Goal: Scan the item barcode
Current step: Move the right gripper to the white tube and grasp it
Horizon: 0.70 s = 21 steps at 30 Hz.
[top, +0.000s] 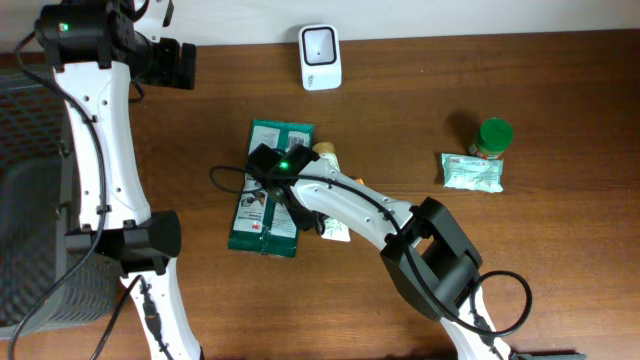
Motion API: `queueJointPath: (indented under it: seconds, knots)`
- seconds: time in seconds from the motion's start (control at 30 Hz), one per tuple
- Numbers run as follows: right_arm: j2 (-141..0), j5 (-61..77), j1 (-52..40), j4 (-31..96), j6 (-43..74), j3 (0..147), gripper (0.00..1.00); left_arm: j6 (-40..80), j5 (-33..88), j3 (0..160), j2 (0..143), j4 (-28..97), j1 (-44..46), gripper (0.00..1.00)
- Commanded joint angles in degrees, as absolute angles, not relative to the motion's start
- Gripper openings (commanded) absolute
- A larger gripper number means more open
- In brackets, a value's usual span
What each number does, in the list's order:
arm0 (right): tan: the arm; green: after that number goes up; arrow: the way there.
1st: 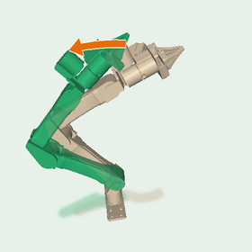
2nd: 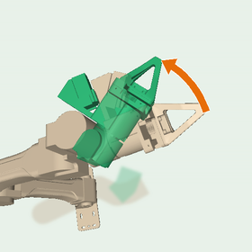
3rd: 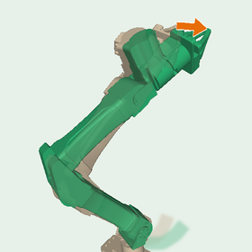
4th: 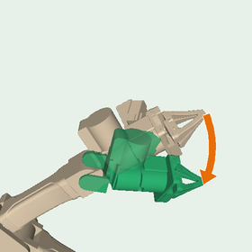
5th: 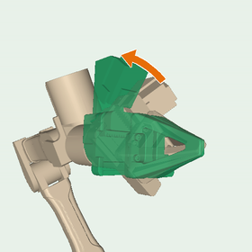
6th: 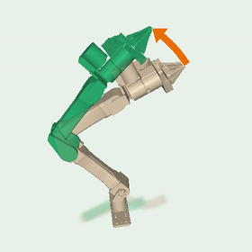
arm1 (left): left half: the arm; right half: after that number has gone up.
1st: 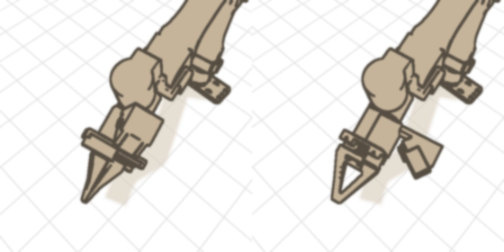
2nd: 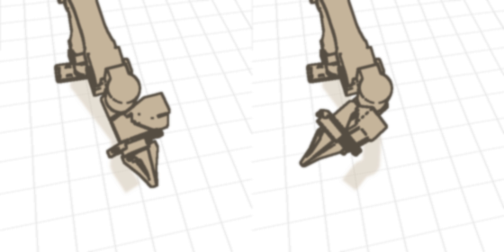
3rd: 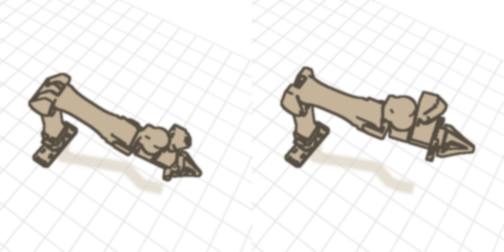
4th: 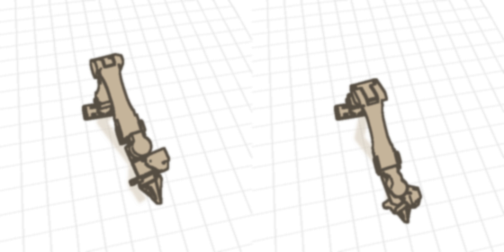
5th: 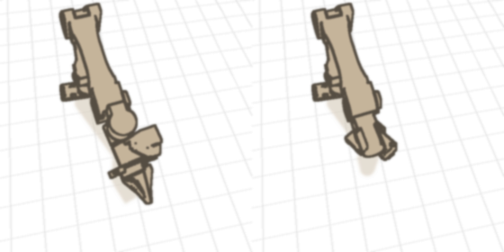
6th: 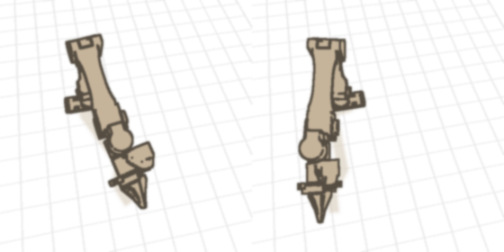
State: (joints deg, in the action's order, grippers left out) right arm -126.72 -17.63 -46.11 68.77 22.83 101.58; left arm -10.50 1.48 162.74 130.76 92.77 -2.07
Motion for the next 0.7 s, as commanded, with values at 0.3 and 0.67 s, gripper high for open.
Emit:
queueJointPath:
  seconds: [0.3, 0.67]
  knots:
    - [-127.9, -18.7, -45.7, 69.8, 18.8, 98.1, 0.68, -11.0, 1.9, 162.9, 130.5, 92.7, -2.4, 0.99]
    - [-127.9, -18.7, -43.0, 69.4, 18.9, 97.1, 0.05, -11.0, 1.9, 162.9, 130.5, 92.7, -2.4, 0.99]
